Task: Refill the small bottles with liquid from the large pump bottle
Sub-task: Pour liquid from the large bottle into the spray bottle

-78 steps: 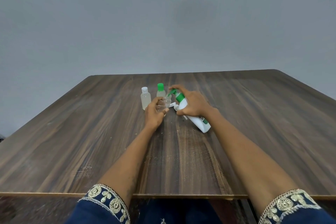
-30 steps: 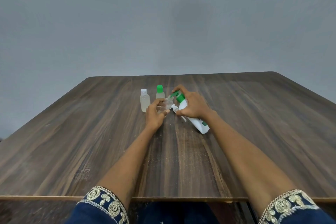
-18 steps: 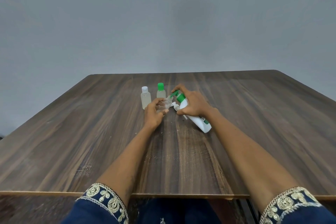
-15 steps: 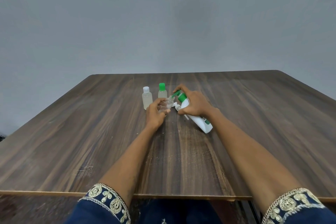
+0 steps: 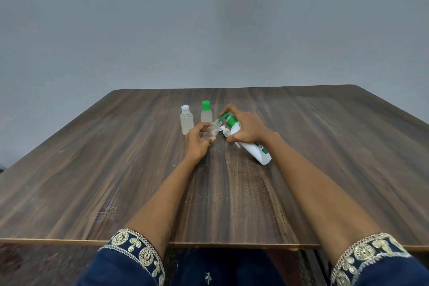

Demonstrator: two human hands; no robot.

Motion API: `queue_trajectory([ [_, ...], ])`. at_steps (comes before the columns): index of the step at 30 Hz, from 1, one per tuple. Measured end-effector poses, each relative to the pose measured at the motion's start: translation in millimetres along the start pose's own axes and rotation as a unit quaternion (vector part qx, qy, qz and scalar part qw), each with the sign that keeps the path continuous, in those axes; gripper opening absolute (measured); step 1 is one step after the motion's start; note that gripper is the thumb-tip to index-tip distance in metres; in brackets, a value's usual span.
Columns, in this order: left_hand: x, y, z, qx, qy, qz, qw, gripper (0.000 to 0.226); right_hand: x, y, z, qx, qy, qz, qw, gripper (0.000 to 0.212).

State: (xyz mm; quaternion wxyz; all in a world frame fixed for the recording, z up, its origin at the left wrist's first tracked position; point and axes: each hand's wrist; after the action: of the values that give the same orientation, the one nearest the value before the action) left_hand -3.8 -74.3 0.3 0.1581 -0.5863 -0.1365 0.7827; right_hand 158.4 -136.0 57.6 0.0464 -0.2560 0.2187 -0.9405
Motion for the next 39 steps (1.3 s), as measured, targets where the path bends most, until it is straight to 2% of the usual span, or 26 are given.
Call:
queue_trajectory([
  [5,0.3,2.1,-7.0,-0.025,0.023,0.016,0.999,0.038,1.7,-1.3,0.9,-0.001,0.014,0.002,1.000,0.072],
  [13,-6.9,1.3,-7.0,-0.016,0.027,0.012,0.999,0.036,-0.1,0.6,-1.3,-0.050,0.008,0.015,0.999,0.060],
  [20,-15.0,-5.3,-8.3,-0.026,0.033,0.002,0.999,0.038,-1.4,0.3,2.9,-0.060,0.015,0.034,0.997,0.083],
  [30,-8.5,-6.3,-6.4,-0.027,0.018,0.007,0.999,0.040,0.0,1.4,2.2,-0.068,-0.006,0.027,0.997,0.062],
  [39,-9.5,-7.2,-6.1,-0.025,0.020,0.003,0.999,0.040,-0.1,0.9,4.0,-0.061,0.004,0.025,0.998,0.070],
])
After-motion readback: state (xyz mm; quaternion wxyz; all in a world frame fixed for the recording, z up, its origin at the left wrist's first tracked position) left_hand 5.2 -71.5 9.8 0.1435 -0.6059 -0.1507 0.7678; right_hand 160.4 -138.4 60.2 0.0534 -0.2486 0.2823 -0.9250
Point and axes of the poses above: each hand's wrist, its own y-axis away from the middle knuckle, its own z-axis out of the back of the hand, x = y × z, and after that the axes turned 10 degrees about -x, right-handed
